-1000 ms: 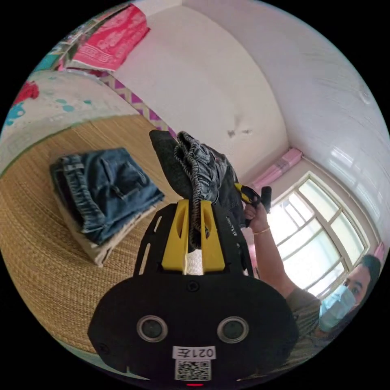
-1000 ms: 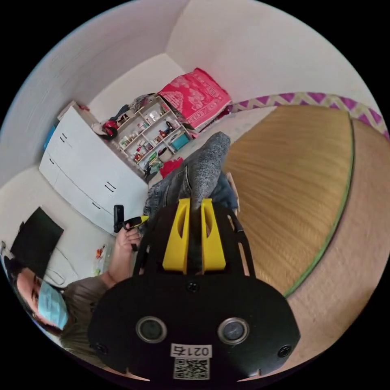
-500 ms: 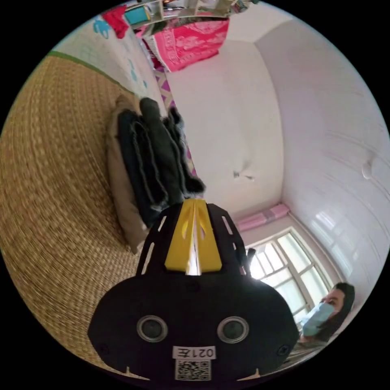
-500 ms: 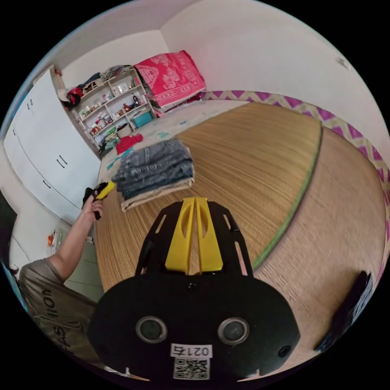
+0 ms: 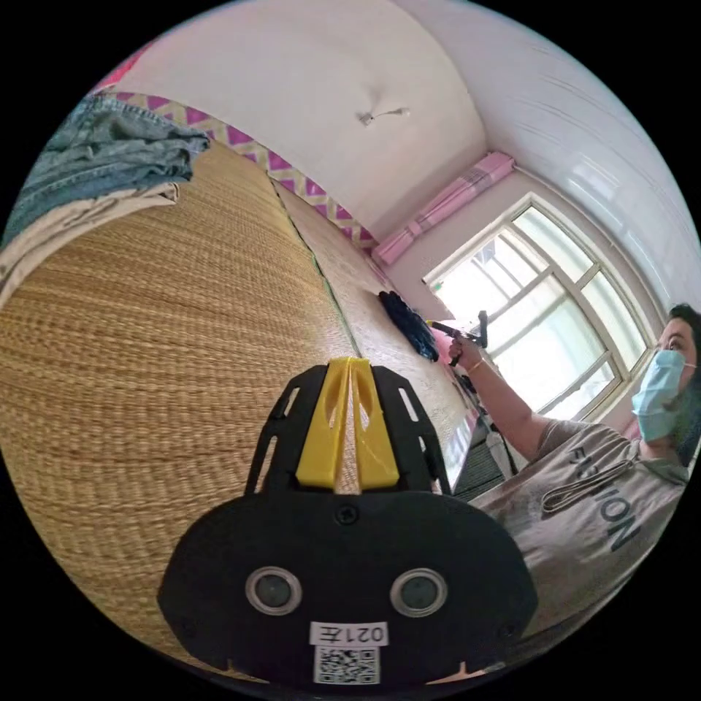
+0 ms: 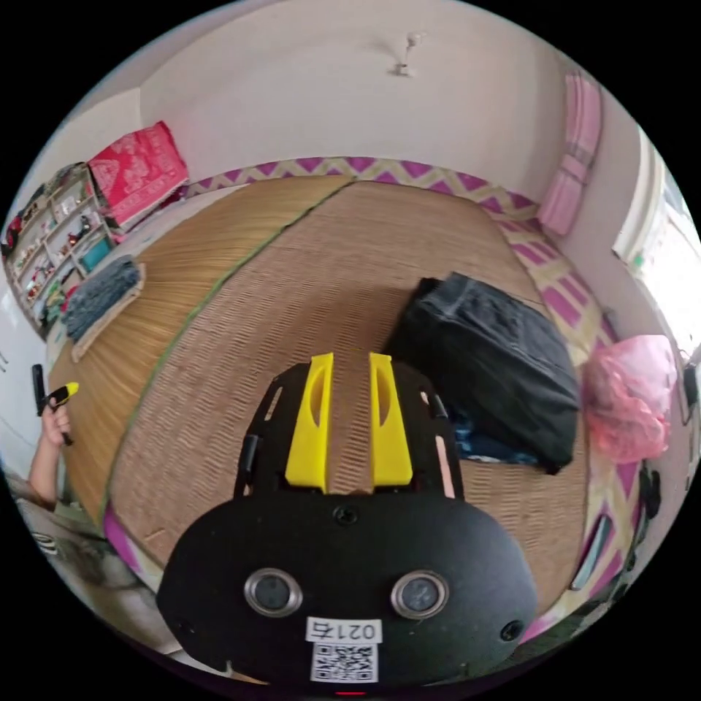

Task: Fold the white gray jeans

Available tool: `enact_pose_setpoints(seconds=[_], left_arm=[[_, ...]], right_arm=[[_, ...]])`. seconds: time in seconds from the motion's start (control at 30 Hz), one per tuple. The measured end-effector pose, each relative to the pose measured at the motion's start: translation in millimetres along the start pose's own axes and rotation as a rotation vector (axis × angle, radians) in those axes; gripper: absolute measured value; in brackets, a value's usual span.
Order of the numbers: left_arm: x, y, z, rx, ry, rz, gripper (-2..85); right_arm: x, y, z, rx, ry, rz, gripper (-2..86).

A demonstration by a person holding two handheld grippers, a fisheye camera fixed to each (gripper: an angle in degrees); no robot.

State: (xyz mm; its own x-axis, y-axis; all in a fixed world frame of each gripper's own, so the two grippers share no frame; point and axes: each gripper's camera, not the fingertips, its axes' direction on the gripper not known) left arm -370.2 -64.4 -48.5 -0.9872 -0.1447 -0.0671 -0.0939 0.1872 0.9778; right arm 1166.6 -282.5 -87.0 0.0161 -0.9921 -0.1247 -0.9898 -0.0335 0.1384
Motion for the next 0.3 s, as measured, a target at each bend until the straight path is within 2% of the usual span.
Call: enact_pose_setpoints(seconds=[0.1, 0.3], left_arm=[[9, 6, 24, 0.036, 0.058, -0.012, -1.0], [16, 10, 34, 0.03, 0.032, -0.033, -0.9]], right_arm=[[11, 3, 2, -0.022, 0.167, -0.033, 11.5], [-30, -25, 39, -0.058, 0.418, -0.286, 15.0]])
